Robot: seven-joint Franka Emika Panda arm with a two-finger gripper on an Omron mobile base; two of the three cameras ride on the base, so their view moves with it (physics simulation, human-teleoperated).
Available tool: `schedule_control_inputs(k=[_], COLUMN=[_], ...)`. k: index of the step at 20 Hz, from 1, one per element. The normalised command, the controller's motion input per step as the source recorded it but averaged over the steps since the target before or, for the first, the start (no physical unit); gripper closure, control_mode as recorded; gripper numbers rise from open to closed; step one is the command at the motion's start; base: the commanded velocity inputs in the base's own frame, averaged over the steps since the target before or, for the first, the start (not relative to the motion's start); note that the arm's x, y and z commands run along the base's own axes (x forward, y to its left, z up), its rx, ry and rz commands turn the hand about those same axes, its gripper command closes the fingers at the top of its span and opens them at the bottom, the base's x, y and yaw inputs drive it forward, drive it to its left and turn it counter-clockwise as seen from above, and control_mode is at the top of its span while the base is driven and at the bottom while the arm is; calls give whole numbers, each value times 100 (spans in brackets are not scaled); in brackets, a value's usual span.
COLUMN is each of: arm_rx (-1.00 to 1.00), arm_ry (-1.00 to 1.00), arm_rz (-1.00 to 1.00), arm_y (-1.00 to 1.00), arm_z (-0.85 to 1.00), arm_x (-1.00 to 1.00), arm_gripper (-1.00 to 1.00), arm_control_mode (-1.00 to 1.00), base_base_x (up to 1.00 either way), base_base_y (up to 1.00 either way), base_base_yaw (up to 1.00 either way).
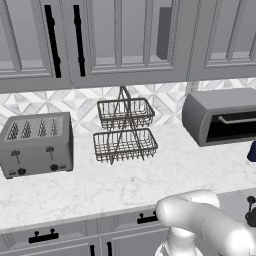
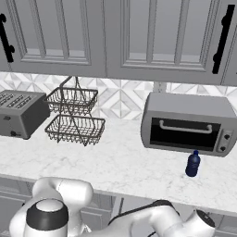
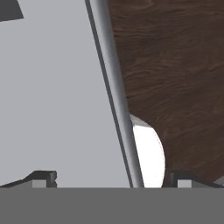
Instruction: Pick the ladle from the drawer and place it on the counter.
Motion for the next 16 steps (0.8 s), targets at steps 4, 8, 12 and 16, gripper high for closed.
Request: schedule_control_inputs(k=[4, 8, 12, 16], arm_rx=[0, 2, 6, 0], arm_ry=[9, 1, -7, -1], arm_rz=[-10, -13, -21, -4], arm_y=[-32, -27, 11, 59], arm_z=[-32, -19, 88, 100], arm_x=[-100, -100, -36, 28], arm_gripper=[-100, -100, -100, -100], arm_control_mode=[-100, -100, -100, -100], base_base_x=[0, 0, 0, 0], base_base_y=[0, 0, 0, 0], base_base_yaw=[0, 0, 0, 0])
